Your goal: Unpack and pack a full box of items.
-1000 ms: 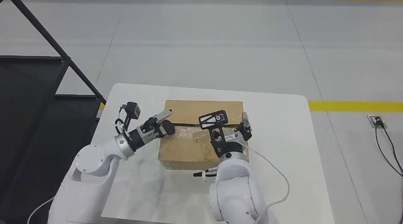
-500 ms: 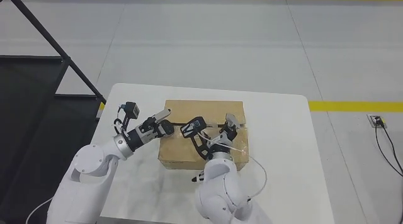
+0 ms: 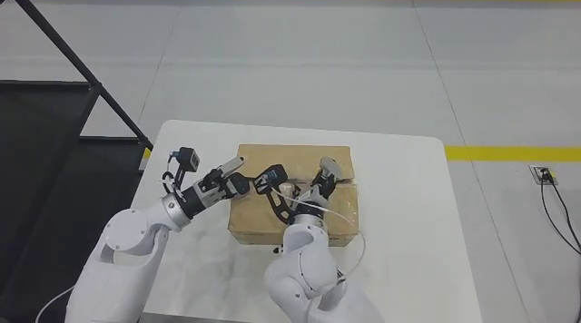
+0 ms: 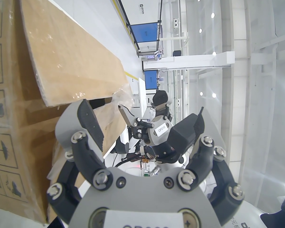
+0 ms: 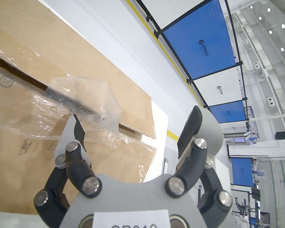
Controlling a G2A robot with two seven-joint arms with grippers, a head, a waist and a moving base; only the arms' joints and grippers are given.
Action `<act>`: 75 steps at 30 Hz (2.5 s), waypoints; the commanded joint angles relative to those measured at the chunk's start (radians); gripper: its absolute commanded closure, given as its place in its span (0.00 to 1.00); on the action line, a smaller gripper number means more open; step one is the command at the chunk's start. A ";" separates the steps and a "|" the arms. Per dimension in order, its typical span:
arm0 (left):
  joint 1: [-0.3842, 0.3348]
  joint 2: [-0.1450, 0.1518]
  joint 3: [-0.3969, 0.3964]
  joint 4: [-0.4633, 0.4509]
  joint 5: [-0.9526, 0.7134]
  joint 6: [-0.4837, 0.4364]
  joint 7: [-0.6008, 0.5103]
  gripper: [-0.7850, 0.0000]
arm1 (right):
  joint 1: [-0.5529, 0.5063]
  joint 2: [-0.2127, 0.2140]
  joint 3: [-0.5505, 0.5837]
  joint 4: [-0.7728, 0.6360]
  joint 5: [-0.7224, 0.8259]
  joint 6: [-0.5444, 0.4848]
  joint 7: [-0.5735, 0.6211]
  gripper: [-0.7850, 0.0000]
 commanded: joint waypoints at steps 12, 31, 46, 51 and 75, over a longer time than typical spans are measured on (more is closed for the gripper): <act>0.004 0.006 -0.009 0.007 -0.010 -0.009 -0.006 0.00 | 0.003 -0.033 0.024 0.025 -0.007 -0.016 -0.014 0.40; 0.013 0.014 -0.016 0.002 -0.020 -0.015 -0.006 0.00 | 0.023 -0.065 0.117 0.009 0.187 -0.178 -0.023 0.95; 0.034 0.018 -0.017 -0.024 -0.025 -0.019 0.005 0.00 | -0.069 -0.078 0.133 -0.092 0.190 0.030 -0.223 1.00; 0.050 0.023 -0.032 -0.037 -0.030 -0.025 0.002 0.00 | -0.112 -0.079 0.135 -0.133 0.215 0.047 -0.301 1.00; 0.171 0.046 -0.086 -0.064 -0.103 -0.061 -0.169 0.00 | -0.187 -0.089 0.129 -0.203 0.290 0.067 -0.504 1.00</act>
